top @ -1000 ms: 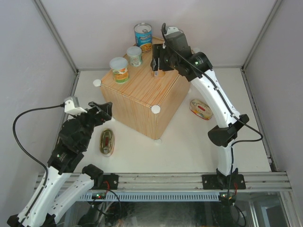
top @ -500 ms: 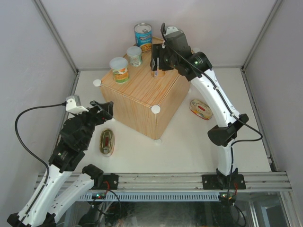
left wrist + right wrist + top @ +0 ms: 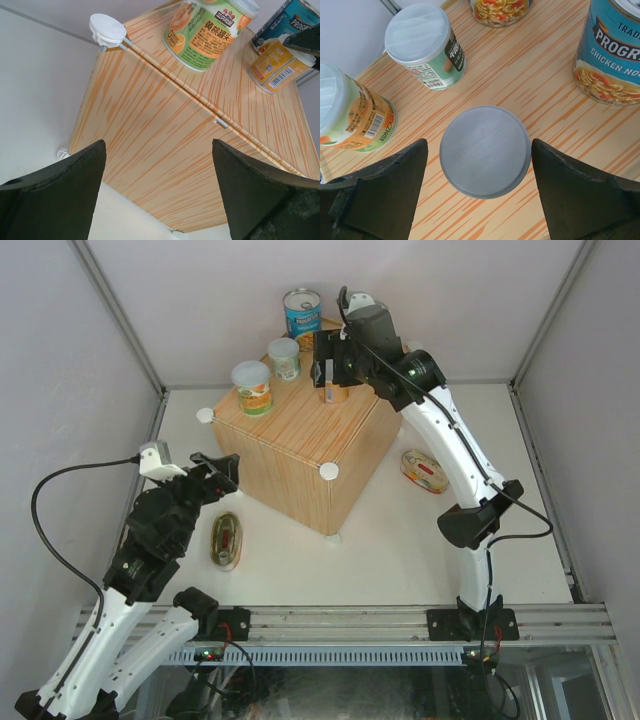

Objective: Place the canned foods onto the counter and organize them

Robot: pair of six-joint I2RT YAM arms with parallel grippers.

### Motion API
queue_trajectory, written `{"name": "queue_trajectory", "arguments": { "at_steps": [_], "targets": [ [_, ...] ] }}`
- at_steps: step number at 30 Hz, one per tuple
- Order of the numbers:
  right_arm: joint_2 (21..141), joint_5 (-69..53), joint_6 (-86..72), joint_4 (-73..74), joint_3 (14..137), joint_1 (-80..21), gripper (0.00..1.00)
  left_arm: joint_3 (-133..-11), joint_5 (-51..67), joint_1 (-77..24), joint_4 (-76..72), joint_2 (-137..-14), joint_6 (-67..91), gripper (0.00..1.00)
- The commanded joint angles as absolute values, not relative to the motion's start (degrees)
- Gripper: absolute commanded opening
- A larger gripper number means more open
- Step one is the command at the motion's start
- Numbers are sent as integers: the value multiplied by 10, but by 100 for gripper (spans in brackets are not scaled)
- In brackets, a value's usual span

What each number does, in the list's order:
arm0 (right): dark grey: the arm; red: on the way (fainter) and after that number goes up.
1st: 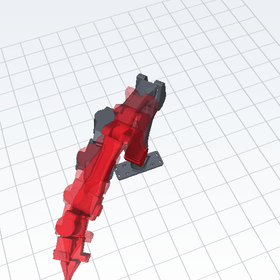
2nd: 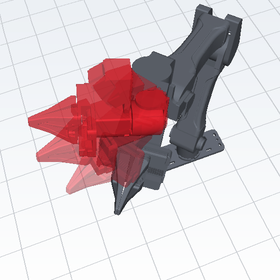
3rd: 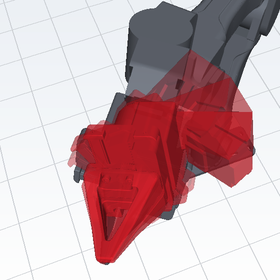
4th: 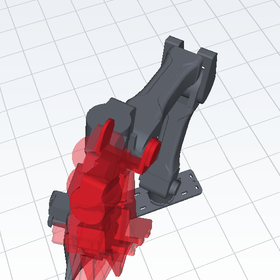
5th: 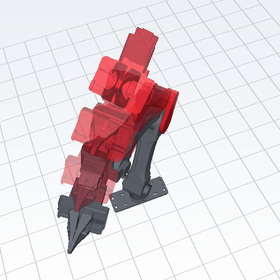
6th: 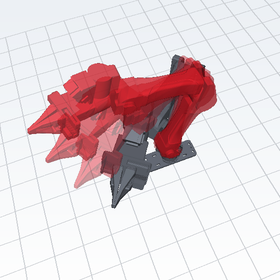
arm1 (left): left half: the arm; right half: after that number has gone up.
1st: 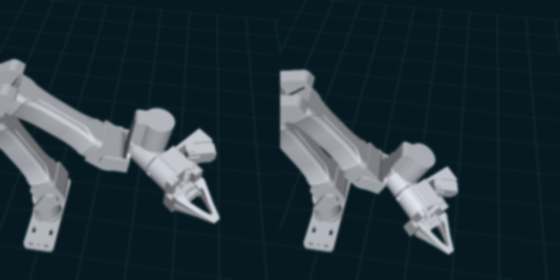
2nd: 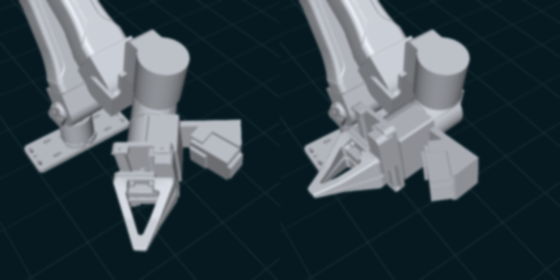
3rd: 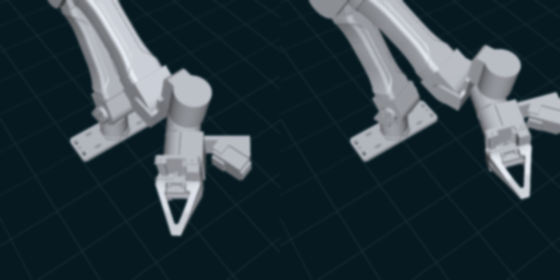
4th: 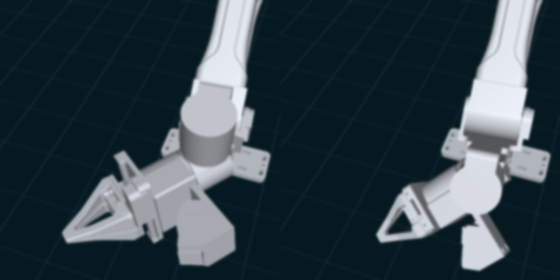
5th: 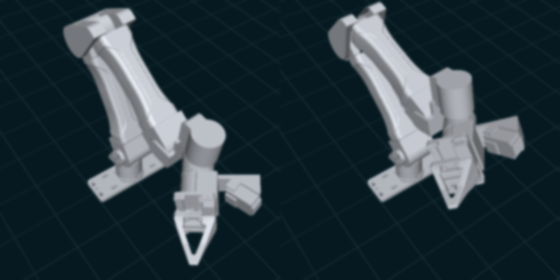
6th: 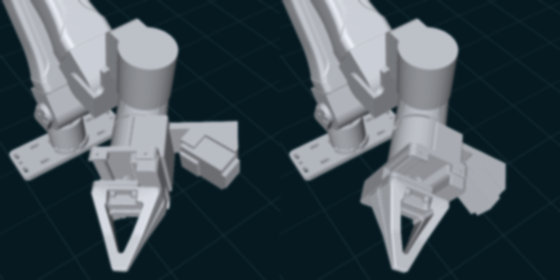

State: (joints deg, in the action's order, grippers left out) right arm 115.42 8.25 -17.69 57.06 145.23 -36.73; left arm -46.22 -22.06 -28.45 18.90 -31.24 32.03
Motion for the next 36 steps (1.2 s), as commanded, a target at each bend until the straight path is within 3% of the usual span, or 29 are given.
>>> {"name": "queue_trajectory", "arguments": {
  "at_steps": [1,21,30,36],
  "targets": [
    [1131,88,-172,538,1459,-365,83,-496,-213,-281,169,-316,307,90],
    [993,147,-159,521,1342,-402,84,-494,-273,-281,168,-305,307,92],
    [841,200,-189,518,1177,-426,84,-470,-283,-281,131,-308,327,92],
    [698,244,-213,502,1002,-426,83,-434,-293,-281,91,-315,324,92]
  ]
}}
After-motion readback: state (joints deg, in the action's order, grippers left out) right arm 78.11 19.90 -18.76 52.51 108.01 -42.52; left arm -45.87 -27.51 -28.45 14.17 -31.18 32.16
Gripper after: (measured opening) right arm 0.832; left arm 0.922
